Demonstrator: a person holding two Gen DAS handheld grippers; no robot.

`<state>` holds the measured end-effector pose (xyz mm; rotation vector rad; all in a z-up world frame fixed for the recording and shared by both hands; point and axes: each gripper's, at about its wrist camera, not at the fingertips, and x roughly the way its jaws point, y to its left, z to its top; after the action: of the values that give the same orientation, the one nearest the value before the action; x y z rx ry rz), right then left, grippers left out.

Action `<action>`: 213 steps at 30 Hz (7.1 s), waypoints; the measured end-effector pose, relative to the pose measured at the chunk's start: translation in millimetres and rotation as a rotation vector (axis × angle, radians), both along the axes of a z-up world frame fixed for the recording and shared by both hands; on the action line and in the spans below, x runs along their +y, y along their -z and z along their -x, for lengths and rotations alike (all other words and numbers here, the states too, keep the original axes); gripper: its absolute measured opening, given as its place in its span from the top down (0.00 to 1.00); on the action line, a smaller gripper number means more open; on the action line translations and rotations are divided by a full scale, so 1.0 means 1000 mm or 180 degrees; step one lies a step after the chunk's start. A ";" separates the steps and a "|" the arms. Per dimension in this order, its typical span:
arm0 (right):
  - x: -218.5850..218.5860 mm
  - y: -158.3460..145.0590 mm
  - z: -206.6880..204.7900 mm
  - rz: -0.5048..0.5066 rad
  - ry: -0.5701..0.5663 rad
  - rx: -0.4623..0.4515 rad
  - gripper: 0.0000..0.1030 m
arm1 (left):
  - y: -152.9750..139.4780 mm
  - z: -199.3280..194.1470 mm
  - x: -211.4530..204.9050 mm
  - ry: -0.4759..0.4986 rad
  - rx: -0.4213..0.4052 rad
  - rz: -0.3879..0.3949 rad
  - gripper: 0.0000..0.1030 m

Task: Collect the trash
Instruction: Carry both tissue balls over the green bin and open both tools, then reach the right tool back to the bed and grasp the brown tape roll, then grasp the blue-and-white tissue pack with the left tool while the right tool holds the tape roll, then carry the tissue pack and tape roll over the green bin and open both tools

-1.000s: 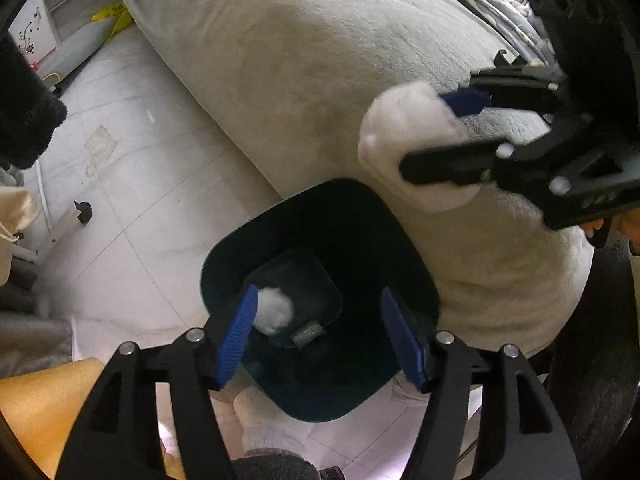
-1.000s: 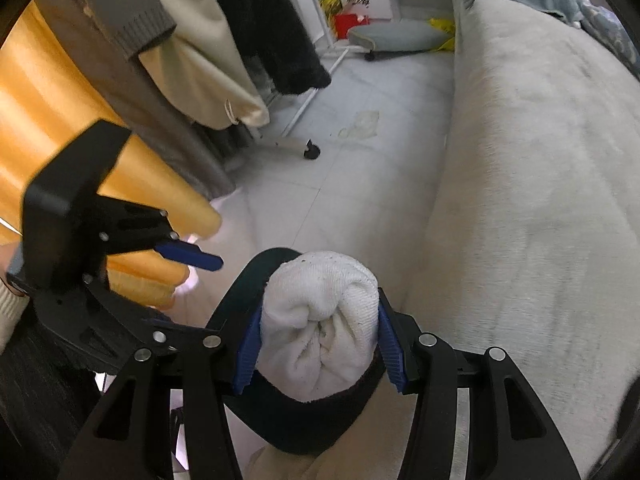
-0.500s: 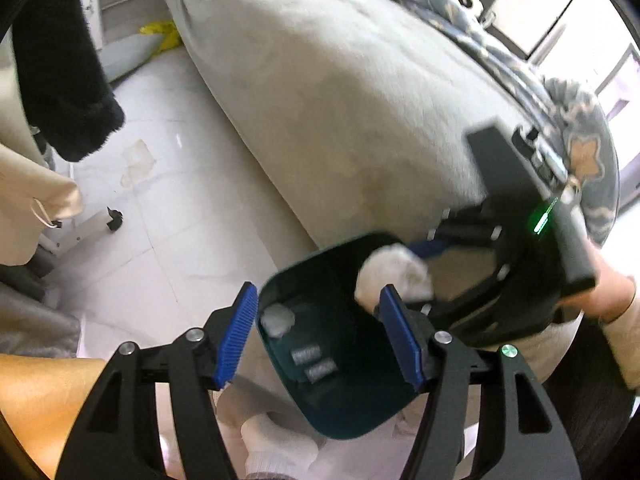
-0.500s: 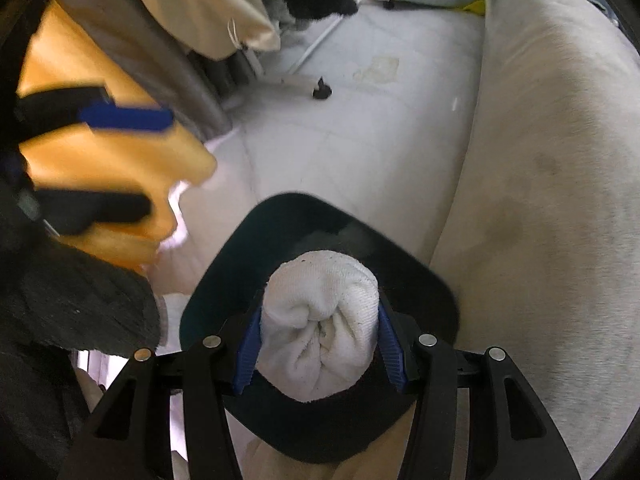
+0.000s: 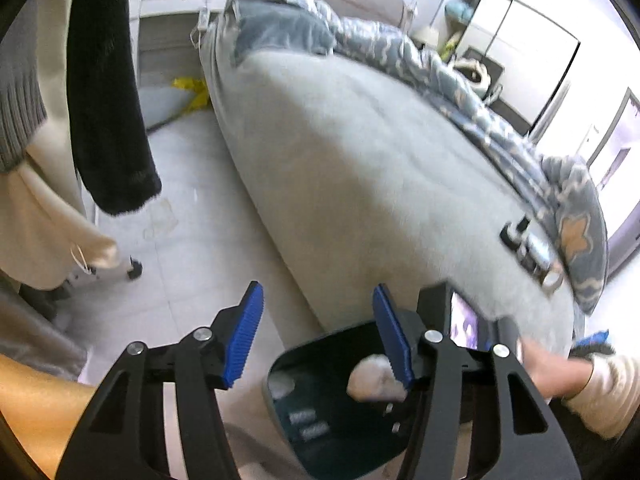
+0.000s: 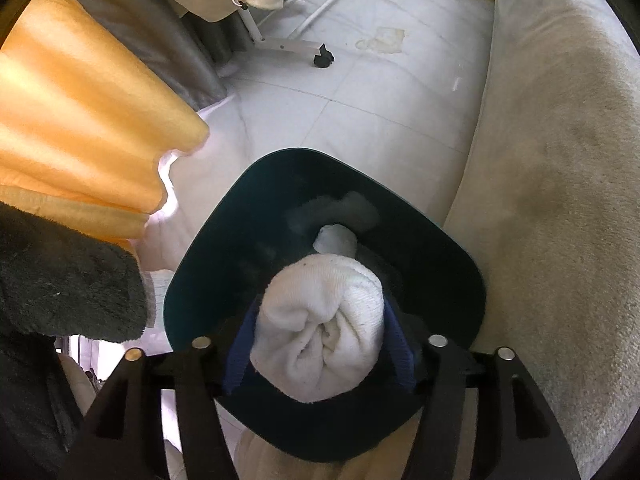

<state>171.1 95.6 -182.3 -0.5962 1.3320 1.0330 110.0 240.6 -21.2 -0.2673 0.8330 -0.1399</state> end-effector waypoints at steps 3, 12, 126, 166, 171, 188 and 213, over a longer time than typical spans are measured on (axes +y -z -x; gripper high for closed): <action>-0.003 -0.007 0.002 -0.0067 -0.0026 -0.0003 0.28 | -0.014 -0.003 0.002 -0.0115 -0.0162 0.0072 0.43; -0.026 -0.064 0.002 -0.0517 -0.0019 -0.0258 0.27 | -0.037 -0.024 -0.027 -0.0102 -0.0365 0.0096 0.42; -0.468 -0.170 -0.061 -0.1976 0.2166 -0.1377 0.81 | 0.043 -0.124 -0.397 0.1971 -0.0021 -0.0632 0.44; -0.232 -0.183 -0.076 -0.1834 0.1248 -0.0783 0.81 | 0.038 -0.073 -0.193 0.1325 0.0720 -0.0598 0.46; -0.196 -0.179 -0.071 -0.1773 0.1084 -0.0709 0.81 | 0.055 -0.062 -0.171 0.1330 0.0954 -0.0576 0.46; -0.103 -0.137 -0.062 -0.1396 0.0724 -0.0292 0.81 | 0.114 -0.020 -0.123 0.1483 0.1667 -0.0541 0.32; -0.034 -0.034 -0.028 -0.0297 0.0450 0.0112 0.81 | 0.056 -0.007 -0.036 0.0548 0.0830 -0.0362 0.44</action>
<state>199.5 61.3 -148.7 -0.4099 1.3295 0.9877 117.3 204.5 -77.2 -0.1072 1.1196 -0.2209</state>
